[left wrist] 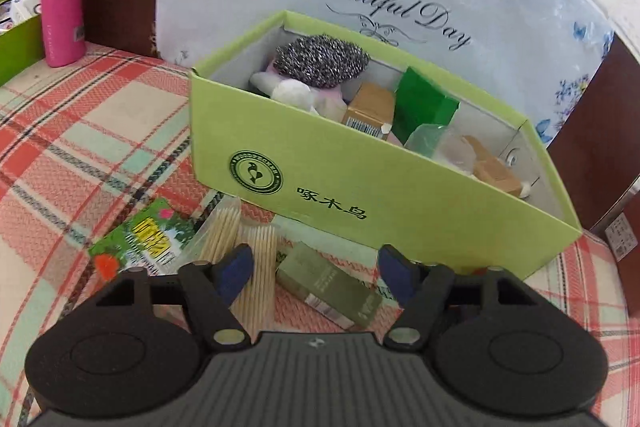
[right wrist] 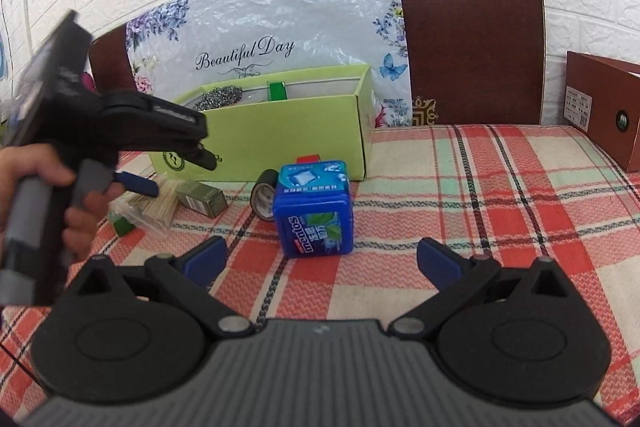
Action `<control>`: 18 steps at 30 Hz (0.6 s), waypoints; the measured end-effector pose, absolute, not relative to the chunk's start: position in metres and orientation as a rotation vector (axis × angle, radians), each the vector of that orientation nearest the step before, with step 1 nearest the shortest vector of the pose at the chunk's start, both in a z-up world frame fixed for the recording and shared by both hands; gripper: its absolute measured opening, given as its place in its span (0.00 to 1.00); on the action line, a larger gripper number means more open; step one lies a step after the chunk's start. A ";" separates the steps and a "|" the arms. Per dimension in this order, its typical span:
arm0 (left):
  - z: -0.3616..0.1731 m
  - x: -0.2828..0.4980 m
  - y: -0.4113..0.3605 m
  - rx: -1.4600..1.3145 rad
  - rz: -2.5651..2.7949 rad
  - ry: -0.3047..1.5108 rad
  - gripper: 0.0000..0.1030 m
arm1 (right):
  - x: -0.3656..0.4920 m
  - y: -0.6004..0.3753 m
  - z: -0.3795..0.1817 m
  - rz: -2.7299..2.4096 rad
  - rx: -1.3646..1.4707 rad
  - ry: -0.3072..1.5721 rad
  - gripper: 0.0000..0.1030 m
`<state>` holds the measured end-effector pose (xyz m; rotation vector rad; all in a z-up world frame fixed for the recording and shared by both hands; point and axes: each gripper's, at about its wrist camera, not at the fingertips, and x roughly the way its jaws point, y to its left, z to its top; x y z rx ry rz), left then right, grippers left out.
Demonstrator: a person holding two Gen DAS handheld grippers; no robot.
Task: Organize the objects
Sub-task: 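Grasp the olive-green small box with the left tool while the right tool grasps the blue mint bottle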
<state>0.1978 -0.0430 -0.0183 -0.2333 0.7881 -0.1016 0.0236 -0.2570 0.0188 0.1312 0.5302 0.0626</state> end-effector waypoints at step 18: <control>-0.017 0.107 -0.029 -0.117 -0.366 0.786 0.54 | 0.088 -0.244 0.005 0.105 0.014 0.572 0.54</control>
